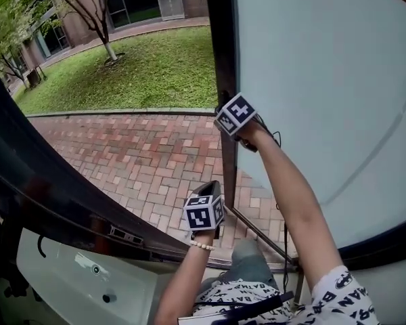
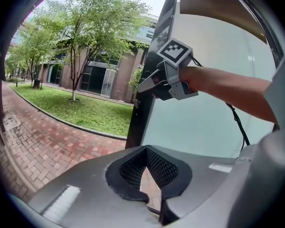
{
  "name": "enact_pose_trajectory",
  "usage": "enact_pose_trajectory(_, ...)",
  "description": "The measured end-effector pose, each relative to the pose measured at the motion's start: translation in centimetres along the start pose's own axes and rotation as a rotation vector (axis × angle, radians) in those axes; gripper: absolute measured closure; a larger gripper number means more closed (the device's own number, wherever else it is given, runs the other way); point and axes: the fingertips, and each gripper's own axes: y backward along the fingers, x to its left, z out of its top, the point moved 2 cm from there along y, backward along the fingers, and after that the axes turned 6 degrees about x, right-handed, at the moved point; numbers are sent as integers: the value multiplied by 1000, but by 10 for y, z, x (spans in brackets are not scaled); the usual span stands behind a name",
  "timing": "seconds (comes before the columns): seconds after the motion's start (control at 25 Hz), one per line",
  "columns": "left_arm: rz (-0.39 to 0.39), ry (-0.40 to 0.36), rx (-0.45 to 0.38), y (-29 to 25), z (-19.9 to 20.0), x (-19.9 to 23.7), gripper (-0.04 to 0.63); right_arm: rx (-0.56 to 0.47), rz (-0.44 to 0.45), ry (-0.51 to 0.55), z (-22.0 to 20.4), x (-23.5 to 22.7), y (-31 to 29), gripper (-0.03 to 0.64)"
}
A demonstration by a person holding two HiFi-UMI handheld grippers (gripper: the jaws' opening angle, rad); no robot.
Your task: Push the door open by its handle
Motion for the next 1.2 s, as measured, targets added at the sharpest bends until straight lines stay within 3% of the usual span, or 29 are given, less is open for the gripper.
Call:
enact_pose_trajectory(0.28,-35,-18,28,-32,5,4,607,1,-50,-46,1,-51,1,594)
enact_pose_trajectory(0.52,-29,-9,42,-74,-18,10,607,-2,-112,-91,-32,-107,4,591)
enact_pose_trajectory(0.68,-34,20,47,-105,4,17,607,16,-149,-128,-28,-155,8,591)
enact_pose_trajectory(1.0,-103,5,44,-154,39,-21,607,21,-246,-245,-60,-247,36,591)
enact_pose_trajectory(1.2,-133,-5,65,-198,59,-53,607,26,-288,-315,-93,-327,58,591)
